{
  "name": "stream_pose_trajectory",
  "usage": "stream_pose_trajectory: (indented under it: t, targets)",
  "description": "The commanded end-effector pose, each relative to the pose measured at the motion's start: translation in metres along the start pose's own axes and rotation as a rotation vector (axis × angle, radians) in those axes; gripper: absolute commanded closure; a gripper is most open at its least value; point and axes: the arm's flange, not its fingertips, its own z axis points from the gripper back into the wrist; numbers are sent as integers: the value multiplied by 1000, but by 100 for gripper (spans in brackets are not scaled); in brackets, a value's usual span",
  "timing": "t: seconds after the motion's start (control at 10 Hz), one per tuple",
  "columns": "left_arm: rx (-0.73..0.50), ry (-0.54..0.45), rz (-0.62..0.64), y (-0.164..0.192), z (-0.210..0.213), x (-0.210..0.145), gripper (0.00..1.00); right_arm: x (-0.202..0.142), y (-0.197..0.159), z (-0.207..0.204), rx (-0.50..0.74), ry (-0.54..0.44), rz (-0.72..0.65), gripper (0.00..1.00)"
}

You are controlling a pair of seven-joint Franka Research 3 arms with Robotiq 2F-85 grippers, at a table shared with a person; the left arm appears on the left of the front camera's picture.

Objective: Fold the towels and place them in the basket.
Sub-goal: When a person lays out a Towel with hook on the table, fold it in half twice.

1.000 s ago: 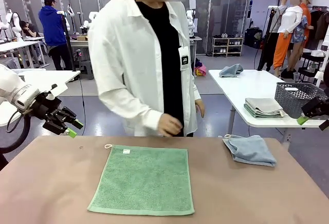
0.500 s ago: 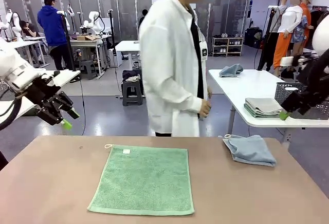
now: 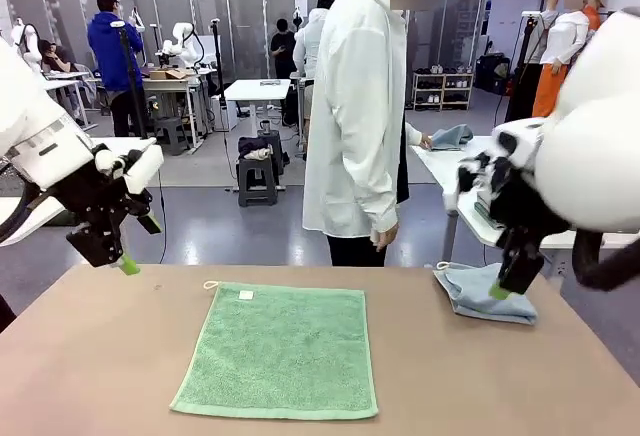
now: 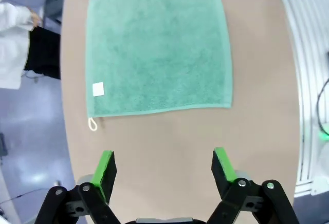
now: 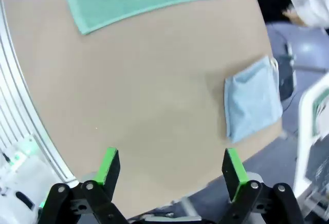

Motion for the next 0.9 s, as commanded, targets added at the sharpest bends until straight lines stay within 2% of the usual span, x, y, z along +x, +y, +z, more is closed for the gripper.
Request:
stream_pose_trajectory:
  t: [0.0, 0.2, 0.3, 0.4, 0.5, 0.8]
  targets:
    - [51, 136, 12, -32, -1, 26, 0, 3, 5, -19, -20, -35, 214, 0]
    - [17, 232, 43, -44, -3, 41, 0, 14, 24, -27, 8, -2, 279, 0]
    - [54, 264, 6, -44, -6, 42, 0, 15, 27, -29, -10, -4, 276, 0]
    - [36, 171, 0, -40, -1, 37, 0, 15, 21, -30, -28, -24, 217, 0]
    - [36, 171, 0, -40, -1, 37, 0, 24, 25, -23, 17, 1, 266, 0]
    - [36, 171, 0, -40, -1, 37, 0, 24, 25, -23, 17, 1, 266, 0]
